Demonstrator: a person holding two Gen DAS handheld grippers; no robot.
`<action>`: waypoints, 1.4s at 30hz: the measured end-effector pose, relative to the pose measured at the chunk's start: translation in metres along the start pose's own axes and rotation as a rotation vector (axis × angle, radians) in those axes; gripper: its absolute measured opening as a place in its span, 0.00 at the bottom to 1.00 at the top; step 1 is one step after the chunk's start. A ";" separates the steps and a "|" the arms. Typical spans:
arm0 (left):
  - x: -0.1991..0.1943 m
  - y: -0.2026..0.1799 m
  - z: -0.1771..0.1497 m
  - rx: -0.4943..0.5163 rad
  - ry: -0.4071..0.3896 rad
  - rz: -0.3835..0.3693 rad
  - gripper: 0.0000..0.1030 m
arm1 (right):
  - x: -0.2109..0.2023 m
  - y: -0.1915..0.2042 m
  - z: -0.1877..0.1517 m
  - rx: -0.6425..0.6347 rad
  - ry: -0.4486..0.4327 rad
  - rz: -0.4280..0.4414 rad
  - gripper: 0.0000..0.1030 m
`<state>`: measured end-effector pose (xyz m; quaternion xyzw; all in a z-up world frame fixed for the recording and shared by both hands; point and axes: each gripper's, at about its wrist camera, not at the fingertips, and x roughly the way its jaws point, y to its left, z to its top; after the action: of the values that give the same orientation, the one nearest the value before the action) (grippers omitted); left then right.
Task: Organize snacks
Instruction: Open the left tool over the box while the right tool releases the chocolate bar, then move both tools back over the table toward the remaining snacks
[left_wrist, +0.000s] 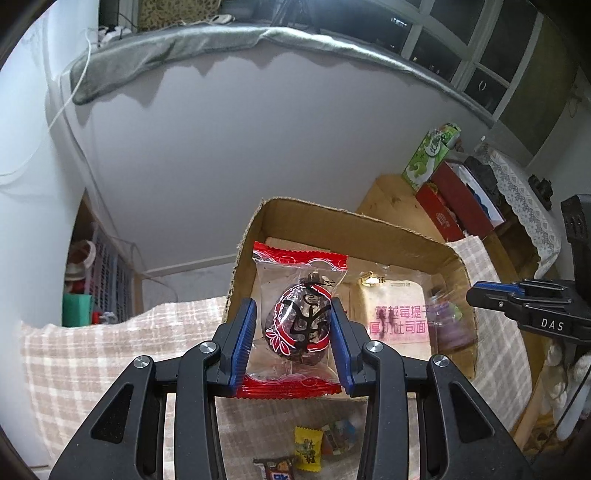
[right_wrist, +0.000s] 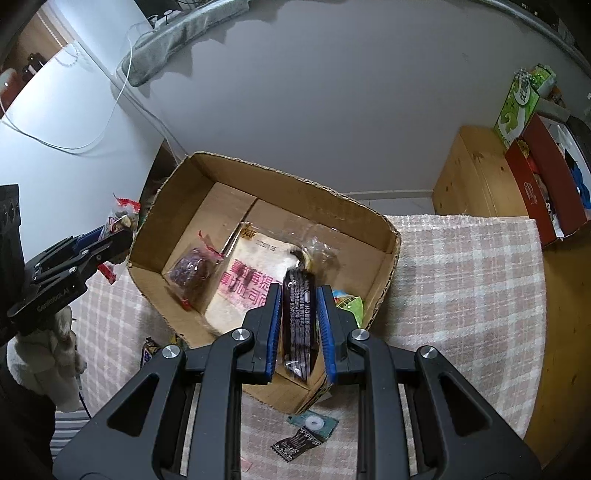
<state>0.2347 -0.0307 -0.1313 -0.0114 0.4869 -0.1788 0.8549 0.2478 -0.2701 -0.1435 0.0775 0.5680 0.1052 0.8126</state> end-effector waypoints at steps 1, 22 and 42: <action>0.002 -0.001 0.000 -0.006 0.006 -0.001 0.36 | 0.001 0.000 0.000 -0.001 0.002 0.000 0.20; -0.023 0.000 -0.005 -0.022 -0.020 -0.003 0.59 | -0.013 0.013 -0.011 -0.045 -0.025 -0.025 0.55; -0.086 0.018 -0.070 -0.102 -0.068 0.027 0.59 | -0.066 0.035 -0.078 -0.153 -0.163 -0.020 0.73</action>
<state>0.1417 0.0246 -0.1002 -0.0546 0.4660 -0.1415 0.8717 0.1500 -0.2527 -0.1020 0.0179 0.4909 0.1334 0.8608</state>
